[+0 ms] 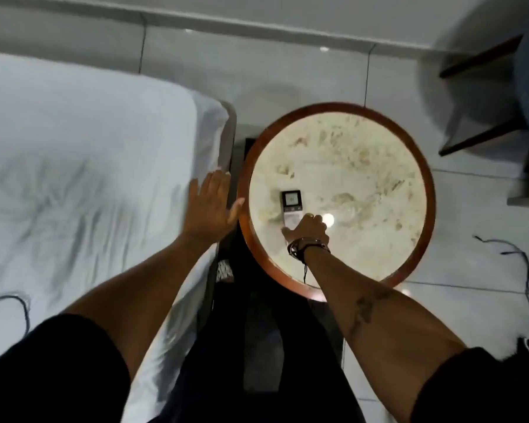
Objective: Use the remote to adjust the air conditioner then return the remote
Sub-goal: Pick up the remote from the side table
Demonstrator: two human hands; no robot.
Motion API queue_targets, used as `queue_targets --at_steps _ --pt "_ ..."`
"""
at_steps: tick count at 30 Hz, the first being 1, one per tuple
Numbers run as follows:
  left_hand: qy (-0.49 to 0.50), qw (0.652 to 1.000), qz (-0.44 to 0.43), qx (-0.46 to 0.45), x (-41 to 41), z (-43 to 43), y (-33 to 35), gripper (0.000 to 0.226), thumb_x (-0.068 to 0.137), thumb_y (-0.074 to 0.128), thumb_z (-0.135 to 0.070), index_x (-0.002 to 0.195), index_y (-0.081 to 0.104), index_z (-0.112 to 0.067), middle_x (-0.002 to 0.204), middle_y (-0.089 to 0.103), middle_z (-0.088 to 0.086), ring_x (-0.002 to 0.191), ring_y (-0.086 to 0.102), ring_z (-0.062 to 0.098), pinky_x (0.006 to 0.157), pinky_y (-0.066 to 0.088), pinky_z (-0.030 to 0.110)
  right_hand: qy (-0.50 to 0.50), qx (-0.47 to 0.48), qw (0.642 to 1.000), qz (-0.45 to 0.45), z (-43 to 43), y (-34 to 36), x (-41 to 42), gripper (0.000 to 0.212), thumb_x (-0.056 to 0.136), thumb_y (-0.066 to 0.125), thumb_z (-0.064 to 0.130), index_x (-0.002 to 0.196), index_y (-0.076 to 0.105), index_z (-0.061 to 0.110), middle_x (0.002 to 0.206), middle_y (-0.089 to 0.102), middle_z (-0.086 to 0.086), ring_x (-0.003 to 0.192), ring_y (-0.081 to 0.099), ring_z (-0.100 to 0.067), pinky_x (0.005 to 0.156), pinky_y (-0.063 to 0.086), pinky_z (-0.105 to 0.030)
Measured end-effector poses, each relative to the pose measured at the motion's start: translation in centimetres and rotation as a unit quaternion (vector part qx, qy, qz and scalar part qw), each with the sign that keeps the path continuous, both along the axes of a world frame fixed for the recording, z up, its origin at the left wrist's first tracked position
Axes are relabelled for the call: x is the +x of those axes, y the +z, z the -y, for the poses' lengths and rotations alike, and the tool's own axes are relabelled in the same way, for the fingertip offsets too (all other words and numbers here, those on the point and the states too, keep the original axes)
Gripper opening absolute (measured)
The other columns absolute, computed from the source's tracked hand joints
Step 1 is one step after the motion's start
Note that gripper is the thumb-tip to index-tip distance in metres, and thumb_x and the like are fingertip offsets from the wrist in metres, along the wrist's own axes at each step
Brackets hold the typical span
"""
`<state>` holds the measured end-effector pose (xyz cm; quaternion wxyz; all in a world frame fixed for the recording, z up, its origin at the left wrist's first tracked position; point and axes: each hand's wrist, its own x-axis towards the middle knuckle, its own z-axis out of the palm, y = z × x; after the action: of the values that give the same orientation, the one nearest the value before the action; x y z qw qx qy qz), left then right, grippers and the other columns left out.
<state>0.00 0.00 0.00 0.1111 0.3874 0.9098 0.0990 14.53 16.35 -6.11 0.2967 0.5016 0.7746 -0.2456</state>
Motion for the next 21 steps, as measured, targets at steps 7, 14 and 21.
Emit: queue_targets --at_steps 7,14,21 --pt "0.003 0.996 0.042 -0.077 1.5 -0.7 -6.3 0.066 0.096 0.042 -0.052 0.141 0.04 -0.004 0.147 0.044 0.019 0.135 0.039 0.034 0.111 0.026 0.058 -0.022 0.031 0.999 0.026 0.4 -6.4 -1.0 0.064 0.076 0.069 0.048 0.123 0.049 0.009 0.119 0.051 -0.01 0.113 0.05 -0.029 0.087 0.048 -0.044" --pt "0.024 0.995 0.077 -0.06 3.7 -0.2 -9.0 0.069 0.094 0.044 -0.054 0.144 0.037 -0.005 0.15 0.043 0.017 0.14 0.036 0.032 0.115 0.022 0.06 -0.084 0.034 0.996 -0.008 -0.1 -8.4 -1.9 0.052 0.076 0.07 0.026 0.12 0.049 0.009 0.115 0.051 -0.011 0.106 0.054 -0.03 0.08 0.051 -0.042" --pt "0.021 0.995 0.072 -0.07 1.9 -0.8 -8.2 0.076 0.093 0.043 -0.059 0.146 0.032 -0.006 0.15 0.043 0.015 0.138 0.039 0.03 0.114 0.023 0.06 -0.092 -0.008 0.993 -0.079 -1.2 -7.8 -2.1 0.084 0.059 0.08 0.057 0.117 0.046 0.007 0.111 0.049 -0.01 0.093 0.057 -0.028 0.076 0.053 -0.04"
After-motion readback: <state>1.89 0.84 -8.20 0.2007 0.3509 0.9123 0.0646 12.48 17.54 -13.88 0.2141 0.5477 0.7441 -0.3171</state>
